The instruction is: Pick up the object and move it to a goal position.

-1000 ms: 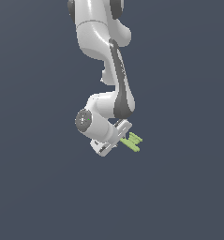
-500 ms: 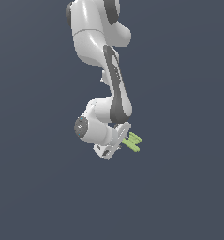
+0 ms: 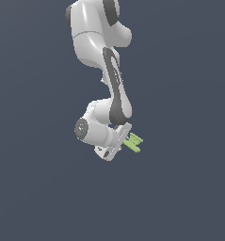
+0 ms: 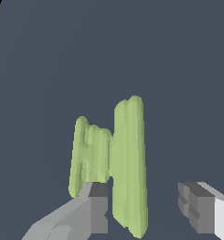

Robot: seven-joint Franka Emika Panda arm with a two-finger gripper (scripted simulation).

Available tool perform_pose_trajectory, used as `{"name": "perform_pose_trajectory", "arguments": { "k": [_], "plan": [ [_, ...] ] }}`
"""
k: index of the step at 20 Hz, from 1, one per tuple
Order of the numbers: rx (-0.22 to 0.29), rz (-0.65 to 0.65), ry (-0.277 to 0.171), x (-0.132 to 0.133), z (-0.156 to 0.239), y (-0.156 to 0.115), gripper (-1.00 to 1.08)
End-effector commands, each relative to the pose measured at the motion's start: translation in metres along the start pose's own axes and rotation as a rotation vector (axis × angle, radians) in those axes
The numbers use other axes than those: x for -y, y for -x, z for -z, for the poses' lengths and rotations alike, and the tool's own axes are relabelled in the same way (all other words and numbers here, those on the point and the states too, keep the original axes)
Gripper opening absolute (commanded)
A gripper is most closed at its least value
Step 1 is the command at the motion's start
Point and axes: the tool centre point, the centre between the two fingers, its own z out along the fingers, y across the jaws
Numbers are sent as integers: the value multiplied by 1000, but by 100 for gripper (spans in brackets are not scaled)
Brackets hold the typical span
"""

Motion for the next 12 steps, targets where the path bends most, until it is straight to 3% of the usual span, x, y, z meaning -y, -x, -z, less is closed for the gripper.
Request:
{"name": "perform_pose_trajectory", "arguments": {
  "k": [1,9,10,12],
  "plan": [
    [0,1,-1,0,-5,0,28],
    [-1,3,-2,1,-29,0,28],
    [-1,3,-2,1,-29,0,-100],
    [-1,3,-2,1,-29,0,-100]
  ]
}}
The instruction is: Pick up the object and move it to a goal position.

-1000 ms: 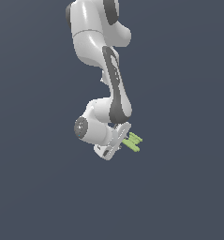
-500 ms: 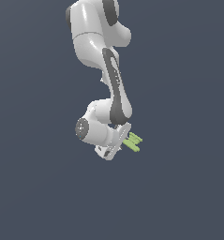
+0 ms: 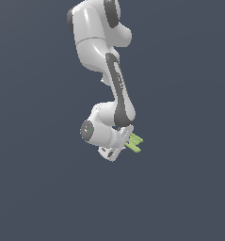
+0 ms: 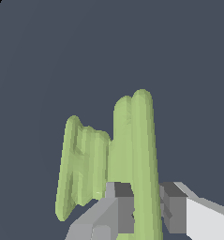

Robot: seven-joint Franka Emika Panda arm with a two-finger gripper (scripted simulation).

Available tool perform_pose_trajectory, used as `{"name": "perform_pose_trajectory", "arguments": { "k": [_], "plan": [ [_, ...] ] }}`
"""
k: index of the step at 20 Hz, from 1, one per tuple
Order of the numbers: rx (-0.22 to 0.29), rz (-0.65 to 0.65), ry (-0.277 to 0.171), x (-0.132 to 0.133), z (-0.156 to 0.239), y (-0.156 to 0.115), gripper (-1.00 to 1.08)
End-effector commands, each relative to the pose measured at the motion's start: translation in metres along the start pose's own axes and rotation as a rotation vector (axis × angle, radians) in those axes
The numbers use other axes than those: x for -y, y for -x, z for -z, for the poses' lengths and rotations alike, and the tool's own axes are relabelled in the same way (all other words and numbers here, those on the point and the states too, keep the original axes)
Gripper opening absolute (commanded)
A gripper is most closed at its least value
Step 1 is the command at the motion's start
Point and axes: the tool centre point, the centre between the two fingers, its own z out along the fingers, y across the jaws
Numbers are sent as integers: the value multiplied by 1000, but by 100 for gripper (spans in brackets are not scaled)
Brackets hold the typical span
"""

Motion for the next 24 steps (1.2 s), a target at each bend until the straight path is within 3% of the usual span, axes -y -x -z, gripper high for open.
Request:
{"name": "perform_pose_trajectory", "arguments": {
  "k": [1,10,14,19,24],
  "plan": [
    [2,1,-4,1,-3,0,-100],
    [-1,3,3,-1,1,0,-100],
    [-4,23,26,-5,6,2,-100],
    [-12,77,86,-18,21,5,-100],
    [-25,161,180,-36,46,10,-100]
  ]
}}
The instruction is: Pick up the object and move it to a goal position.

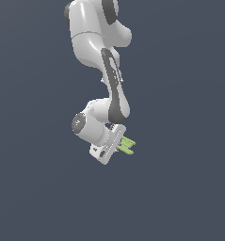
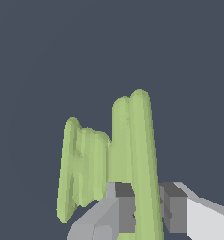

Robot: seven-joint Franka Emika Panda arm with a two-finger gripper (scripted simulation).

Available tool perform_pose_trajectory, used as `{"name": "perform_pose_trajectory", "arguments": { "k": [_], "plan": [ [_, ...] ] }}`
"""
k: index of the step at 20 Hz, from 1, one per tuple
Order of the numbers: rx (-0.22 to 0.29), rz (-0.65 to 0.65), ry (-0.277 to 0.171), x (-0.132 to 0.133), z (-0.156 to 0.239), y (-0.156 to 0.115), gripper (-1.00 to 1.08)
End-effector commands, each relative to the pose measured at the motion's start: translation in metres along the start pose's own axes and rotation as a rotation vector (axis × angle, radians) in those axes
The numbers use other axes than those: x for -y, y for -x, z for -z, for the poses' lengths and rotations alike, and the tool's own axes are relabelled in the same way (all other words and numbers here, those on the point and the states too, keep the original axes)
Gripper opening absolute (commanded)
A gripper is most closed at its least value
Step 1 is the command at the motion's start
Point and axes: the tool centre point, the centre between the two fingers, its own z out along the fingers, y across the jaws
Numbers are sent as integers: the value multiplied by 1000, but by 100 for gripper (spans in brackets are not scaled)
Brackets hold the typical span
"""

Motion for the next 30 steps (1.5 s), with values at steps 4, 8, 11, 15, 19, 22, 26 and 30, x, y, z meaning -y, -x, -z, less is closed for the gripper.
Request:
{"name": "perform_pose_trajectory", "arguments": {
  "k": [4,8,11,15,19,22,26,30],
  "plan": [
    [-17,113,128,-26,32,8,-100],
    [-30,203,231,-45,60,12,-100],
    [-40,267,304,-56,81,15,-100],
    [-51,348,396,-69,108,17,-100],
    [-63,422,482,-78,135,19,-100],
    [-71,474,542,-84,154,20,-100],
    [-81,539,617,-89,178,21,-100],
    [-91,601,689,-92,201,22,-100]
  ]
}}
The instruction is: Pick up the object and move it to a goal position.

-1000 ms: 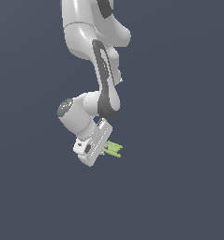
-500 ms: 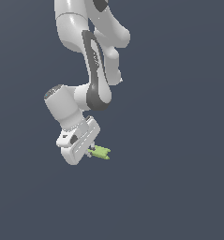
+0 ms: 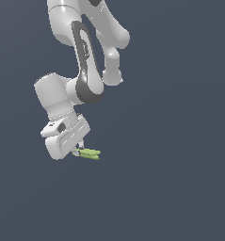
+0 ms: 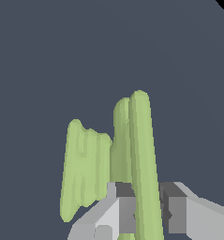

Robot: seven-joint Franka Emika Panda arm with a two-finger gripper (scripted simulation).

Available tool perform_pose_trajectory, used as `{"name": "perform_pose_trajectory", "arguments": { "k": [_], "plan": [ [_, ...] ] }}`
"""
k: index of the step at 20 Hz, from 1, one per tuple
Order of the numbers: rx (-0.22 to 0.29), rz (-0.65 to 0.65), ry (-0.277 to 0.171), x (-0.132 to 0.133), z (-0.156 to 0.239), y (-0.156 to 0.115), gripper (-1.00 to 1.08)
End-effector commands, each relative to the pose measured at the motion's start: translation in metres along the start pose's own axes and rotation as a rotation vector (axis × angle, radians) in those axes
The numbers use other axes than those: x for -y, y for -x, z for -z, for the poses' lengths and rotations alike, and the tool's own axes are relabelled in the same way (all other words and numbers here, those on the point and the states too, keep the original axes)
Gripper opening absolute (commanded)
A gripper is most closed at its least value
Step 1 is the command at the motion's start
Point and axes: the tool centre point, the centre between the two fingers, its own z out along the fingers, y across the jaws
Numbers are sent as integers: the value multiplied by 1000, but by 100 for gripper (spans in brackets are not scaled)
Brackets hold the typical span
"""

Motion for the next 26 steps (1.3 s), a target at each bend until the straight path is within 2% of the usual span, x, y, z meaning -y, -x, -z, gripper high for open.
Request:
{"name": "perform_pose_trajectory", "arguments": {
  "k": [1,26],
  "plan": [
    [-5,39,45,-10,11,3,-100],
    [-77,408,482,-79,136,18,-100]
  ]
}}
